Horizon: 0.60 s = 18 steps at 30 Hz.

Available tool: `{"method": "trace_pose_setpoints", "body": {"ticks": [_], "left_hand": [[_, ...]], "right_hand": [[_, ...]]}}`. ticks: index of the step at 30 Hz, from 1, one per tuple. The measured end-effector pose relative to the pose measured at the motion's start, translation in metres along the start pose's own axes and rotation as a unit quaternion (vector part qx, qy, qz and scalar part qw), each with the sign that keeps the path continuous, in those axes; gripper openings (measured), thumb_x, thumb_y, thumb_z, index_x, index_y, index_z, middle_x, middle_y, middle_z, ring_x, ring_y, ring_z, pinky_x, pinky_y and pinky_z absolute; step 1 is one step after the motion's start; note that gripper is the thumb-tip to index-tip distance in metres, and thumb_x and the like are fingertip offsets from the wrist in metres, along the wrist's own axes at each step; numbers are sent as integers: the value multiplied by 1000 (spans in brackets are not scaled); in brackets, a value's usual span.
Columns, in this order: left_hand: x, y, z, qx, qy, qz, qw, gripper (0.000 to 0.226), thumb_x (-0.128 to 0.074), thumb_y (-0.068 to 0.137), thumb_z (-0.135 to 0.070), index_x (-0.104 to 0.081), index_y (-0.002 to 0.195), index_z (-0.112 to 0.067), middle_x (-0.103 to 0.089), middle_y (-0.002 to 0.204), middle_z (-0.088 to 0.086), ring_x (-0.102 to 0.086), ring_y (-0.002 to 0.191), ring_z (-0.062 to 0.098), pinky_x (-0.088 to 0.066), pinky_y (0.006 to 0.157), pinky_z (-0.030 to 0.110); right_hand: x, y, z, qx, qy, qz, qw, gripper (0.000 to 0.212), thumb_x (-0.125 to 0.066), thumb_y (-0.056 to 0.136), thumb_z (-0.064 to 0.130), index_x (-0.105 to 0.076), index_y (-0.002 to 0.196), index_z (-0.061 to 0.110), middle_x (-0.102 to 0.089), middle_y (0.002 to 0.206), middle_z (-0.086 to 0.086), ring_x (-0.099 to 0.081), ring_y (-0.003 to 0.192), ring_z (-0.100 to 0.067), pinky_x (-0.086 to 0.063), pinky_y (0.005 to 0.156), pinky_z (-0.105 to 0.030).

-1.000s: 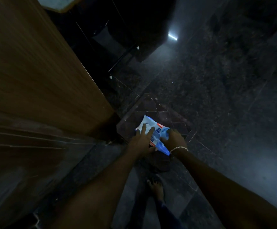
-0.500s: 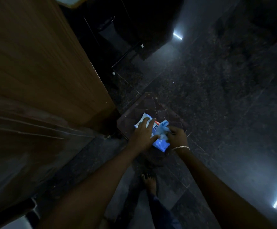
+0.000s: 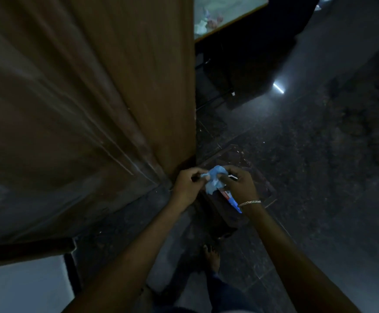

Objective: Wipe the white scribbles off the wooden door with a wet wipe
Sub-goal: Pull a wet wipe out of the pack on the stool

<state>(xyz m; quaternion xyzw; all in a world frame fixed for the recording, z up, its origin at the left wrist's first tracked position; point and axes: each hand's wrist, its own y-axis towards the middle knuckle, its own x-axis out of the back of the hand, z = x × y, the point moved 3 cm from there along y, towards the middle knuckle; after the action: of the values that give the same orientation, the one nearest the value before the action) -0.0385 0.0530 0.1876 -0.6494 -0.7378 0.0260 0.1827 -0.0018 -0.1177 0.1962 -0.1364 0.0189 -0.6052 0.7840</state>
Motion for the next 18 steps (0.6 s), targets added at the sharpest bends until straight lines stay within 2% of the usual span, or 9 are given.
{"method": "trace_pose_setpoints", "body": {"ticks": [2,4,6,9,11,12,14,16,18], "left_hand": [[26,-18,-11,-12,-24,-23,999,7,-67,93,-17,-71,87,-20,-70,82,-7,-65,75,1,-54,67,20],[54,-37,-19,-23,-55,-50,997,16,-64,95,-20,-68,81,-23,-68,74,-11,-65,71,-2,-52,61,15],[81,-56,-22,-32,-70,-78,994,20,-62,96,-20,-67,77,-24,-68,72,-14,-64,71,-6,-49,62,10],[127,-86,-19,-32,-87,-114,989,16,-64,94,-21,-70,81,-30,-72,80,-12,-66,78,0,-51,69,17],[162,-105,-11,-26,-115,-143,983,21,-66,91,-14,-72,92,-34,-76,92,-6,-71,87,10,-56,74,26],[181,-115,-7,-26,-128,-156,979,24,-67,89,-12,-72,97,-34,-77,96,-3,-73,90,12,-57,74,26],[217,-137,0,-32,-136,-175,975,25,-69,87,-12,-71,103,-31,-77,98,-2,-73,90,11,-57,74,23],[255,-161,9,-36,-133,-200,970,26,-73,86,-11,-71,106,-26,-77,97,-1,-73,88,8,-56,76,22],[292,-187,19,-39,-146,-222,963,26,-74,86,-8,-70,110,-16,-77,95,3,-72,83,9,-55,73,21]], "right_hand": [[-20,-9,24,20,9,-9,1000,17,-70,86,4,-69,102,9,-73,94,-5,-71,88,-24,-59,71,-40],[-43,-18,43,41,17,-4,999,20,-71,84,-2,-65,102,4,-72,89,0,-71,80,-14,-59,62,-32],[-71,-26,58,68,-7,26,997,16,-68,83,-8,-67,97,1,-72,86,-3,-69,75,-11,-57,59,-29],[-119,-42,78,94,-46,57,993,21,-62,82,-14,-72,96,-2,-72,96,-15,-70,89,-27,-58,75,-43],[-153,-55,94,143,-73,72,984,25,-59,82,-17,-72,98,-4,-70,102,-16,-68,98,-31,-56,88,-45],[-172,-63,102,173,-86,88,977,23,-61,83,-14,-72,99,-2,-68,104,-15,-67,100,-28,-55,90,-41],[-212,-83,116,211,-105,125,964,18,-68,86,9,-72,104,7,-65,108,-8,-65,102,-16,-54,90,-29],[-254,-104,125,246,-138,145,948,31,-75,84,28,-71,111,13,-59,112,-2,-62,102,-6,-51,90,-16],[-296,-123,132,283,-180,157,929,40,-79,81,25,-69,118,14,-54,115,0,-58,100,-1,-45,90,-8]]}}
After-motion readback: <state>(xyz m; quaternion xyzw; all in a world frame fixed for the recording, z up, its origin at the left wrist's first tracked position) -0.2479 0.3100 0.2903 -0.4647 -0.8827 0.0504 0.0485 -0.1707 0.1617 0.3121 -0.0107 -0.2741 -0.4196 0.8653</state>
